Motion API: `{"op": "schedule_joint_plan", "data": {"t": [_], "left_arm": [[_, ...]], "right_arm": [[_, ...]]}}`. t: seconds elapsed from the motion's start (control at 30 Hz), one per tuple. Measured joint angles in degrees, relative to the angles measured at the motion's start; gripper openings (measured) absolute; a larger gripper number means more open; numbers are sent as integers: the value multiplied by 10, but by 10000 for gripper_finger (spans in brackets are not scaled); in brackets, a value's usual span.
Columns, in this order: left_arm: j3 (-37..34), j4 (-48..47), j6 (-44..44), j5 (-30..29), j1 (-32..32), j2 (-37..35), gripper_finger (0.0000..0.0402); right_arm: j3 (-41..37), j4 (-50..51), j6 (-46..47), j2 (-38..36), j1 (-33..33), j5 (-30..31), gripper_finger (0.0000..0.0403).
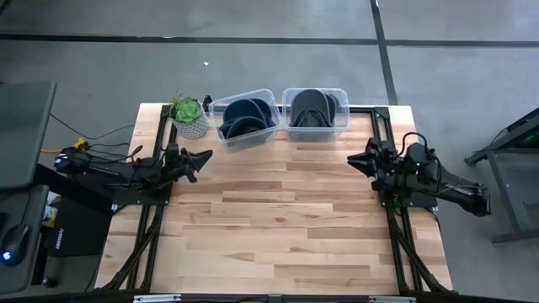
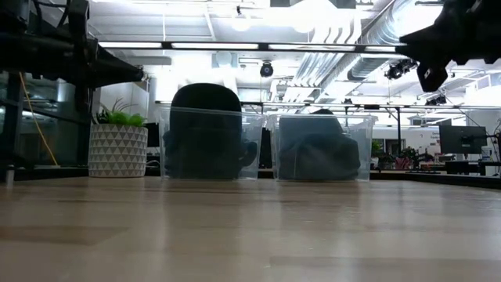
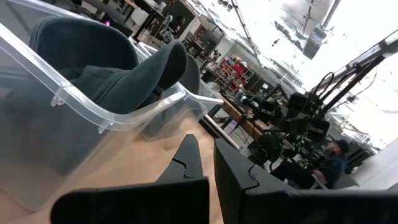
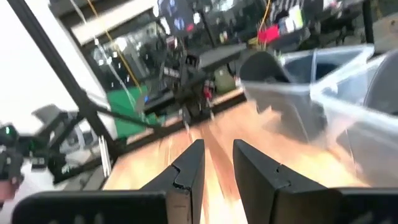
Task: Pick & Place hat
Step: Return to Home Position
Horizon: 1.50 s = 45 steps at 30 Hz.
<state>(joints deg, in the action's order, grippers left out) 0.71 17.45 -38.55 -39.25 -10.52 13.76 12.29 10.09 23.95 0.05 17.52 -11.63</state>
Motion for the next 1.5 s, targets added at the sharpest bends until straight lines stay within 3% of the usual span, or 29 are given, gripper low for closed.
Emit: {"op": "schedule_joint_plan", "data": {"t": [0.27, 1.5], "left_arm": [[0, -1, 58, 1, 0, 0, 0], [0, -11, 53, 7, 0, 0, 0]], "right_arm": [[0, 21, -26, 2, 0, -16, 78], [0, 40, -35, 4, 0, -6, 78]]}}
